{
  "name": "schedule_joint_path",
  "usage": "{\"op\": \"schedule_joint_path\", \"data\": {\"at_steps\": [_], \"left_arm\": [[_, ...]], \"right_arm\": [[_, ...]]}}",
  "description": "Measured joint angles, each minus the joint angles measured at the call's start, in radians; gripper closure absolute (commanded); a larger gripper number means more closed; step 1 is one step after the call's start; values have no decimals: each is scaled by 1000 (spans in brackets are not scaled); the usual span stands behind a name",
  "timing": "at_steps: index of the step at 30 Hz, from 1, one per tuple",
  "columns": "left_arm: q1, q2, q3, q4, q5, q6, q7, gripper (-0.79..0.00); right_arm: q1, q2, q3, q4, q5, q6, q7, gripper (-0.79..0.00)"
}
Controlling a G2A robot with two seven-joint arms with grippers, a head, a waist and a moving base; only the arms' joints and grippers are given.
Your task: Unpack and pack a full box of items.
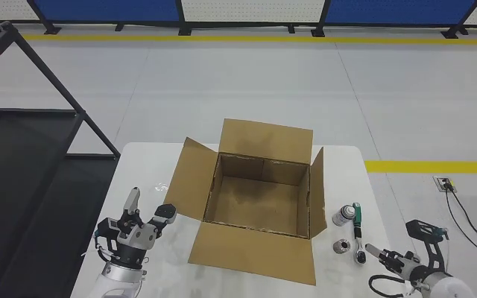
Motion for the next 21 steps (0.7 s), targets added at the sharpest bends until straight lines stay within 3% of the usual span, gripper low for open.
{"op": "schedule_joint_path", "data": {"at_steps": [10,17,21], "left_arm": [[0,0,0,0,0,0,0,-785],[0,0,0,0,0,0,0,-785],[0,0,0,0,0,0,0,-785]], "right_arm": [[-2,0,-3,-2,-2,-2,-6,-785],[24,14,-141,51,-249,-183,-89,-785],[59,20,-189,112,-311,-268,-111,-785]]}}
